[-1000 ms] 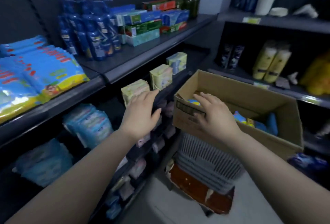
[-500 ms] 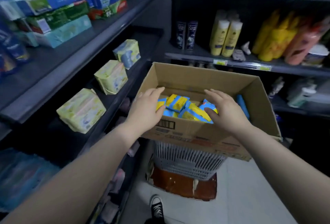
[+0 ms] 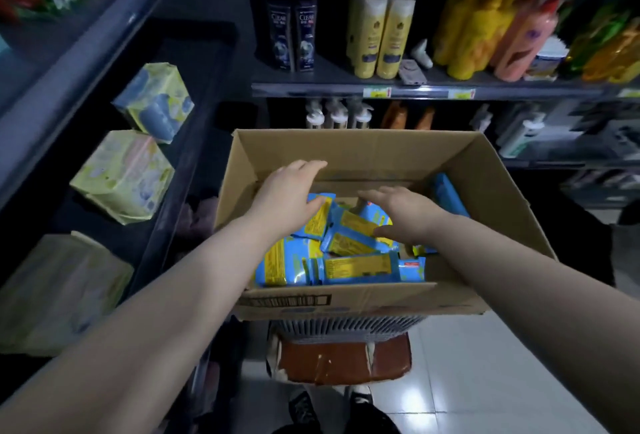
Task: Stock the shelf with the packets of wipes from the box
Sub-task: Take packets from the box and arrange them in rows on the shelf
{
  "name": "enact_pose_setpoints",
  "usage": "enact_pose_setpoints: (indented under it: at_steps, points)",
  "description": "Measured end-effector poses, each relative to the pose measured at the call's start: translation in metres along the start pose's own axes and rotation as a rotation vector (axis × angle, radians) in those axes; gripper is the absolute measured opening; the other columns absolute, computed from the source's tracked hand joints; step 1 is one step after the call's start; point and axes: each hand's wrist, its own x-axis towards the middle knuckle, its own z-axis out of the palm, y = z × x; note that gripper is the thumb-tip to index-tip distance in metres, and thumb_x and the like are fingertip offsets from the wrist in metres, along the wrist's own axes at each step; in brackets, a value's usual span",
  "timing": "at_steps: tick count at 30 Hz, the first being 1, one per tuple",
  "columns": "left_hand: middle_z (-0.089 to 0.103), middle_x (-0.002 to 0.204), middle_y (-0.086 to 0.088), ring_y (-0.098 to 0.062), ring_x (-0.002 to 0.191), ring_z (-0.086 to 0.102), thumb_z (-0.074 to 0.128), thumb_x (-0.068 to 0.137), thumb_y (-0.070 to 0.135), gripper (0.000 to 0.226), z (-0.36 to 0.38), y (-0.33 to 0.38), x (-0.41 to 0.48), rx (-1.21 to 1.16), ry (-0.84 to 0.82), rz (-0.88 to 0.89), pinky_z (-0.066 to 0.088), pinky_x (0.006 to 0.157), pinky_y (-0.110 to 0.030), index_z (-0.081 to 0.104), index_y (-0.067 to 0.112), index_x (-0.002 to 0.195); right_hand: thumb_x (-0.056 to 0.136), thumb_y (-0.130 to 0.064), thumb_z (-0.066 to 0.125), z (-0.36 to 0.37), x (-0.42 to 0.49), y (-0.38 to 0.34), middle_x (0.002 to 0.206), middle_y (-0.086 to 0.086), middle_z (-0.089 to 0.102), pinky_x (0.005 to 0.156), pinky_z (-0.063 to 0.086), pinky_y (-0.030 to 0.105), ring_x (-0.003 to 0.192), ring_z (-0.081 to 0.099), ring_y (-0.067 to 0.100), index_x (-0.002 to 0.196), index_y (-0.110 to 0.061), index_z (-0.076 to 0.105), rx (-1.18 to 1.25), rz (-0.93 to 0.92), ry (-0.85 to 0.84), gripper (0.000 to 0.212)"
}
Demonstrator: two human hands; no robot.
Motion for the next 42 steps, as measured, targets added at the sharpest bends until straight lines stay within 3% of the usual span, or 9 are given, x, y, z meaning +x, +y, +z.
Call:
enact_pose_setpoints:
  at_steps: [10,12,15,19,23,26,32,38,42]
  points:
    - [0.048,0.137,-0.003,-0.023,0.125,0.045,0.058,0.091,0.025,0.056,0.01,-0.016,-0.005,-0.074,0.035,-0.064,0.038,0.102,-0.035,0.037,0.021,0.142,0.084,-0.026,0.066,0.031,0.044,-0.014,0.138,0.013,0.044,0.104,0.03,0.038,0.127,0.039,0.032,0.15,-0.02,0.007,-0.148,-0.093,-0.173,0.089]
    - [0.047,0.137,-0.003,-0.023,0.125,0.045,0.057,0.091,0.024,0.055,0.01,-0.017,-0.004,-0.095,0.035,-0.084,0.037,0.101,-0.033,0.038,0.02,0.142,0.082,-0.026,0.068,0.03,0.045,-0.012,0.127,0.011,0.054,0.098,0.033,0.037,0.12,0.046,0.031,0.145,-0.016,0.024,-0.082,-0.056,-0.123,0.077]
    - [0.048,0.137,-0.003,-0.02,0.126,0.045,0.053,0.094,0.022,0.049,0.01,-0.019,-0.005,-0.155,0.031,-0.117,0.037,0.1,-0.031,0.04,0.02,0.14,0.08,-0.027,0.067,0.013,0.037,-0.005,0.107,0.003,0.065,0.085,0.035,0.034,0.105,0.056,0.028,0.112,-0.018,0.055,0.059,-0.079,0.079,0.035]
    - [0.056,0.13,-0.003,-0.018,0.119,0.053,0.045,0.098,0.03,0.038,0.004,-0.01,-0.004,-0.35,0.004,-0.24,0.041,0.101,-0.033,0.047,0.02,0.135,0.075,-0.019,0.073,-0.012,0.016,0.004,0.084,-0.004,0.066,0.079,0.043,0.039,0.086,0.058,0.024,0.091,-0.017,0.068,0.364,-0.173,0.52,0.016]
    - [0.065,0.11,-0.005,-0.02,0.097,0.064,0.043,0.097,0.041,0.03,-0.006,0.008,0.003,-1.076,-0.179,-0.528,0.046,0.096,-0.039,0.051,0.023,0.12,0.077,-0.007,0.065,-0.014,0.005,0.0,0.097,0.0,0.066,0.074,0.038,0.035,0.089,0.053,0.023,0.091,-0.025,0.068,0.31,-0.482,0.831,0.023]
    - [0.064,0.118,-0.018,-0.029,0.101,0.064,0.06,0.09,0.012,0.057,-0.004,0.004,0.008,-1.277,-0.213,-0.541,0.051,0.09,-0.038,0.036,0.009,0.142,0.09,-0.018,0.057,-0.01,0.005,-0.004,0.099,0.005,0.064,0.075,0.038,0.035,0.089,0.051,0.026,0.098,-0.029,0.063,0.217,-0.61,0.888,0.015]
    - [0.071,0.099,-0.003,-0.017,0.085,0.067,0.059,0.09,0.002,0.025,-0.001,-0.01,0.005,-1.041,-0.015,-0.477,0.053,0.067,-0.025,0.063,0.01,0.113,0.08,-0.019,0.068,-0.002,0.014,0.015,0.113,0.008,0.059,0.077,0.042,0.038,0.095,0.054,0.032,0.109,-0.019,0.066,0.132,-0.423,0.711,0.029]
    - [0.066,0.098,0.003,-0.018,0.087,0.063,0.056,0.092,0.017,0.013,0.005,-0.024,0.006,-0.58,0.079,-0.434,0.053,0.076,-0.038,0.059,0.024,0.103,0.083,-0.03,0.066,0.022,0.039,0.03,0.153,-0.005,0.024,0.102,0.03,0.038,0.134,0.027,0.025,0.145,-0.034,0.027,-0.264,-0.223,-0.094,0.074]
    - [0.066,0.102,0.004,-0.016,0.089,0.064,0.054,0.092,0.02,0.016,0.007,-0.026,0.006,-0.511,0.061,-0.4,0.054,0.079,-0.043,0.057,0.025,0.107,0.086,-0.025,0.062,0.034,0.053,0.025,0.158,-0.004,0.009,0.11,0.021,0.041,0.144,0.007,0.023,0.149,-0.032,0.015,-0.428,-0.282,-0.251,0.079]
